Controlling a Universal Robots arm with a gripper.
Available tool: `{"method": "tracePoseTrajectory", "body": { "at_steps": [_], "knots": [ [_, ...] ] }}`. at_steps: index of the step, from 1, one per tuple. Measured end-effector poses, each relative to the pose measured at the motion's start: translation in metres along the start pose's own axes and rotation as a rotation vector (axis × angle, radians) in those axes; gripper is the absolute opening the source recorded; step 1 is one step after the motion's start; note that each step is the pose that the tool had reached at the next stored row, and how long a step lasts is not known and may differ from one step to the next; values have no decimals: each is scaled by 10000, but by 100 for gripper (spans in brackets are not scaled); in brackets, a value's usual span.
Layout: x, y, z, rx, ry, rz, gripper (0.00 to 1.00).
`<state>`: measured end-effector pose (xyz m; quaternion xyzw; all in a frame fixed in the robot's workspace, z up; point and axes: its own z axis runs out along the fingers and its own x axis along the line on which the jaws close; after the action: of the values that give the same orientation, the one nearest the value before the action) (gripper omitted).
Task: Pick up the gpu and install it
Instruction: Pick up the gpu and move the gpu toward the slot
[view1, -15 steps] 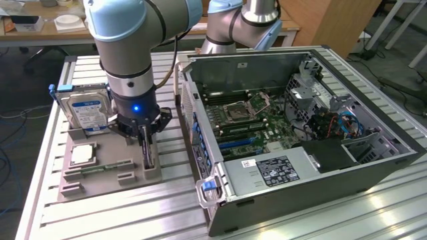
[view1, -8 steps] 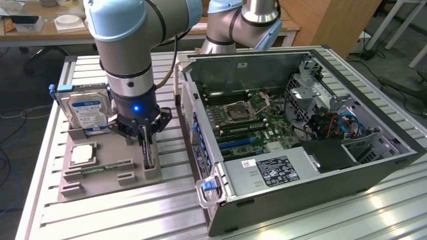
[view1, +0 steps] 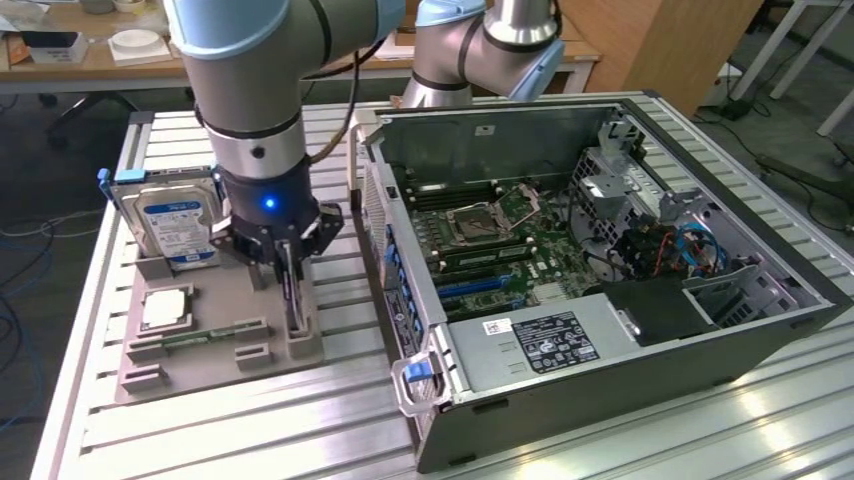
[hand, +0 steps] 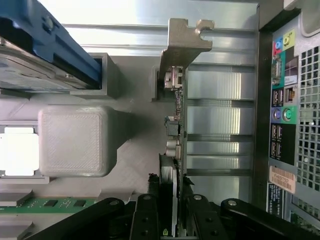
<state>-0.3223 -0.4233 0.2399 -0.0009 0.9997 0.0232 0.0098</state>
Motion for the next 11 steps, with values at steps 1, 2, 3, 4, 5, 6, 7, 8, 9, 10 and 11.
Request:
{"method": "tracePoseTrajectory", "body": {
  "at_steps": [1,2,3,4,5,6,7,8,9,10,11],
  "knots": [
    [0,2,-38,0,2,0,27],
    [-1,3,-69,-3,1,0,27],
    [-2,4,-97,-8,1,0,27],
    [-2,5,-124,-11,1,0,27],
    [-3,7,-150,-15,1,0,27],
    [-3,8,-180,-18,1,0,27],
    [-4,10,-208,-20,1,0,27],
    [-5,11,-235,-22,1,0,27],
    [-5,12,-262,-22,1,0,27],
    [-6,13,-290,-23,2,0,27],
    [-6,14,-316,-25,1,0,27]
  ]
}}
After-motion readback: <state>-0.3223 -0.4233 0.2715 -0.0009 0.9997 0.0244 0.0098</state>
